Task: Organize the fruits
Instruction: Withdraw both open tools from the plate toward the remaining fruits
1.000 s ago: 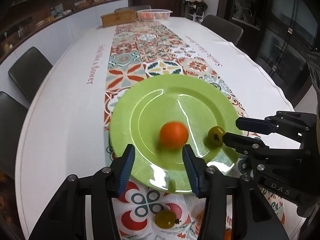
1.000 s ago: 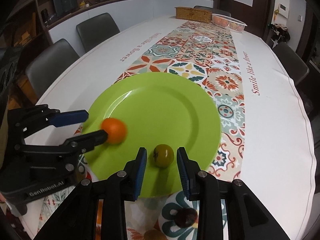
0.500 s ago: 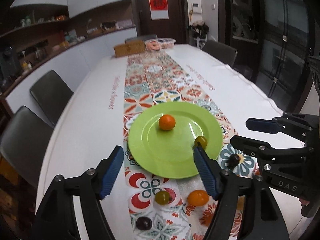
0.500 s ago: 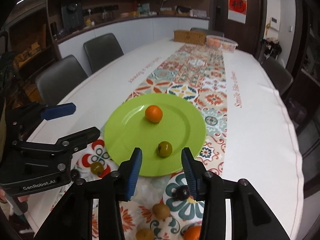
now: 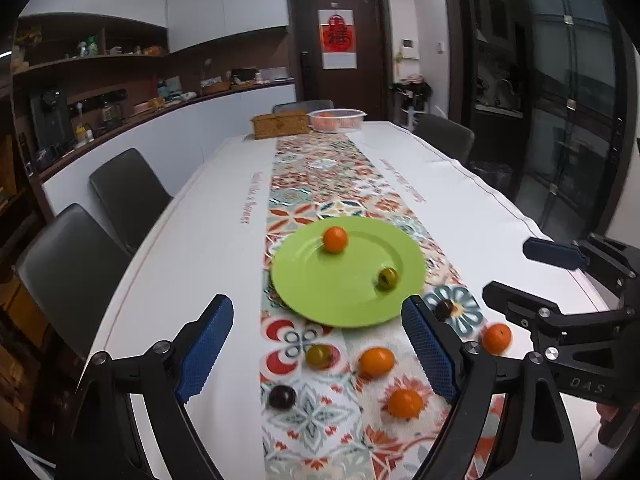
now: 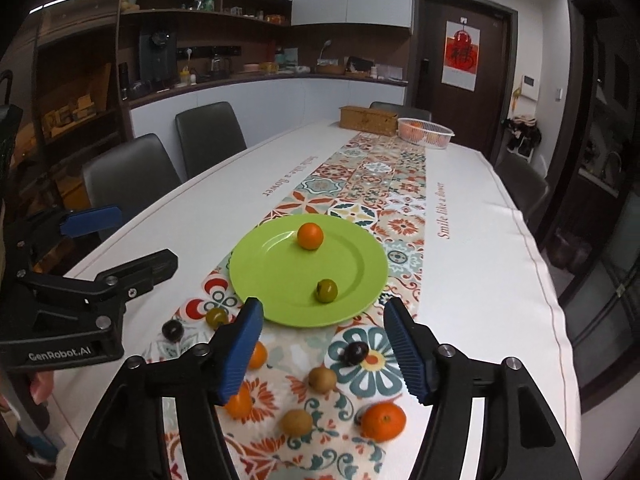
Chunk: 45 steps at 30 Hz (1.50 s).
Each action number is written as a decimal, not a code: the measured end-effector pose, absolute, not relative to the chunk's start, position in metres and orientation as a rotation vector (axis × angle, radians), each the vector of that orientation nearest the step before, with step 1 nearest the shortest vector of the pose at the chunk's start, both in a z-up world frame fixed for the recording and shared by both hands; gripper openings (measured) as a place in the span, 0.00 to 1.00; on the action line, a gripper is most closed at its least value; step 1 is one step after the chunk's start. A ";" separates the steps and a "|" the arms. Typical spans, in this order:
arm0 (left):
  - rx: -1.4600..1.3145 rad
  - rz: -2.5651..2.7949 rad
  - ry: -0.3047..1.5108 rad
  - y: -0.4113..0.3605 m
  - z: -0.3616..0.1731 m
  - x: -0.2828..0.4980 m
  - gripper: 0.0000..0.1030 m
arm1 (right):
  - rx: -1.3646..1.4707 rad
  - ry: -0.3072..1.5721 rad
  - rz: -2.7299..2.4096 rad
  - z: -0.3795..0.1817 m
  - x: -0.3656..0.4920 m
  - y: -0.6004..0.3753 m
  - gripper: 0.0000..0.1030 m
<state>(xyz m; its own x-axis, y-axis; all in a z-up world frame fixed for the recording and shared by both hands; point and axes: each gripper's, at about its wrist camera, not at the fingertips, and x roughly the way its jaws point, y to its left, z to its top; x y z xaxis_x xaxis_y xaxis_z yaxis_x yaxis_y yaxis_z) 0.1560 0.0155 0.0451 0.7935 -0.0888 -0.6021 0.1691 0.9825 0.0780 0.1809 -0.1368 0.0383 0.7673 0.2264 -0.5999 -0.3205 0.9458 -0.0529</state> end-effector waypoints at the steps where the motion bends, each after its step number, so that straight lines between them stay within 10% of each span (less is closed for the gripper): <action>1: 0.134 -0.145 0.641 0.015 0.044 0.153 0.84 | -0.161 0.626 0.299 0.037 0.177 -0.138 0.63; 45: 0.417 -0.493 0.674 -0.028 -0.044 0.112 0.66 | -0.368 0.685 0.428 -0.045 0.130 -0.134 0.59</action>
<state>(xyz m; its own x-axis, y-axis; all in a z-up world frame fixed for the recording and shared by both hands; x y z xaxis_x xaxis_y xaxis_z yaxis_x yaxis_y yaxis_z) 0.1117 -0.0285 -0.0445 0.6756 -0.2942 -0.6761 0.5554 0.8062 0.2042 0.1302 -0.1342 -0.0454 0.6942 0.2562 -0.6726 -0.4923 0.8507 -0.1841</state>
